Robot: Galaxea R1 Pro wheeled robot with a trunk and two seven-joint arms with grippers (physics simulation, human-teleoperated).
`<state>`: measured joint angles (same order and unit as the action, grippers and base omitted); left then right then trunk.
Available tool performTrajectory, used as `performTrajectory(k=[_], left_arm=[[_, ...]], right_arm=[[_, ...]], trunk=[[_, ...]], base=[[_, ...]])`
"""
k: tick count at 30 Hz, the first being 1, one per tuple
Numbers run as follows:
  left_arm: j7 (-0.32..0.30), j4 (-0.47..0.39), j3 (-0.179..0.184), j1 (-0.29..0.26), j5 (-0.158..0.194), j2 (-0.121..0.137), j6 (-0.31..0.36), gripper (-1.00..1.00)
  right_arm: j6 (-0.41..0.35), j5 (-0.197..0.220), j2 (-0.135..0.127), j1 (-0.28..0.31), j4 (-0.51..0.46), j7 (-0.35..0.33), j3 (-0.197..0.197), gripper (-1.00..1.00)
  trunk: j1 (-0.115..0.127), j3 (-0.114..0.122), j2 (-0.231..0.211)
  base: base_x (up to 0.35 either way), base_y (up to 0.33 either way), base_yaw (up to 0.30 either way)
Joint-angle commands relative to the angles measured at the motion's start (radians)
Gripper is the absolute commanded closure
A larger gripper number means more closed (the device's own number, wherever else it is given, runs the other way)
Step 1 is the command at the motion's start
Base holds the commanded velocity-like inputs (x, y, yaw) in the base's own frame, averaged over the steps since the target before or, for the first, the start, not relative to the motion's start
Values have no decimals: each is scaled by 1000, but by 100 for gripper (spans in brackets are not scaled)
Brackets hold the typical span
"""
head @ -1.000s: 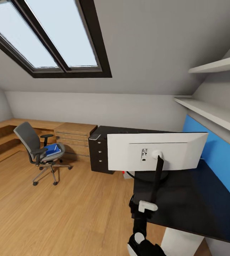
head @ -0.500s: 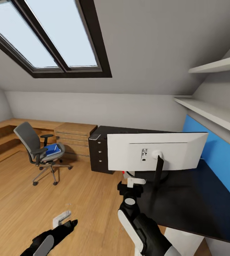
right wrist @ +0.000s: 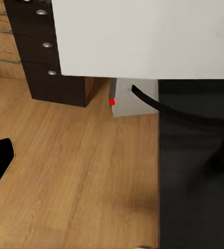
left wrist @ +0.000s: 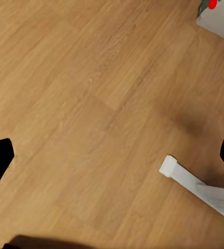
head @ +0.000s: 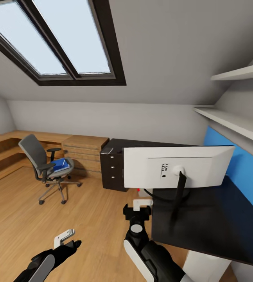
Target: In the bedroom, organize the workspace by keeping the computer under the desk, ensuring the monitor is on the desk, placing the keyboard on the desk next to the monitor, placing the mouse on the desk next to the keyboard, moving the folder from the swivel chair onto the desk next to the mouse, stacking the notebook on top of the folder with the pen on top of the notebook, and positioning the swivel chair next to the desk.
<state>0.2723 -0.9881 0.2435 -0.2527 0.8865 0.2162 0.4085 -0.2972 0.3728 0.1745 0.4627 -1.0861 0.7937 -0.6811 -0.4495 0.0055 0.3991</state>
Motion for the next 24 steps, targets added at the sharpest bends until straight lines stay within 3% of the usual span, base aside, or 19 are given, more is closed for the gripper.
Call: performTrajectory(k=[1, 3, 8, 15, 19, 21, 24], left_arm=[[9, -1, 5, 0, 10, 1, 0, -100], [11, 1, 7, 0, 9, 0, -1, -100], [11, 18, 18, 0, -4, -17, -9, -100], [12, 22, 20, 0, -6, -22, -11, -100], [13, 22, 20, 0, -8, -22, -19, -100], [13, 22, 20, 0, -8, -21, -35, -100], [13, 22, 20, 0, -7, -21, -64, -100]], right_arm=[[-6, 4, 0, 0, -2, 8, -3, -100], [4, -3, 0, -1, -10, 25, -43, -100], [13, -9, 0, -2, -12, 30, -73, -100], [103, -128, 0, -3, 12, 46, -79, -100], [159, -150, 0, -3, 28, 164, -88, -100], [171, -153, 0, -3, 30, 217, -111, -100], [190, -156, 0, -3, 34, 280, -175, -100]], trunk=[[-1, -1, 1], [-1, -1, 1], [-1, -1, 1], [-1, -1, 1], [-1, -1, 1], [-1, -1, 1], [-1, -1, 1]], base=[[27, 300, 0], [106, 318, 0], [139, 320, 0], [156, 317, 0], [193, 300, 0], [238, 264, 0], [256, 247, 0]])
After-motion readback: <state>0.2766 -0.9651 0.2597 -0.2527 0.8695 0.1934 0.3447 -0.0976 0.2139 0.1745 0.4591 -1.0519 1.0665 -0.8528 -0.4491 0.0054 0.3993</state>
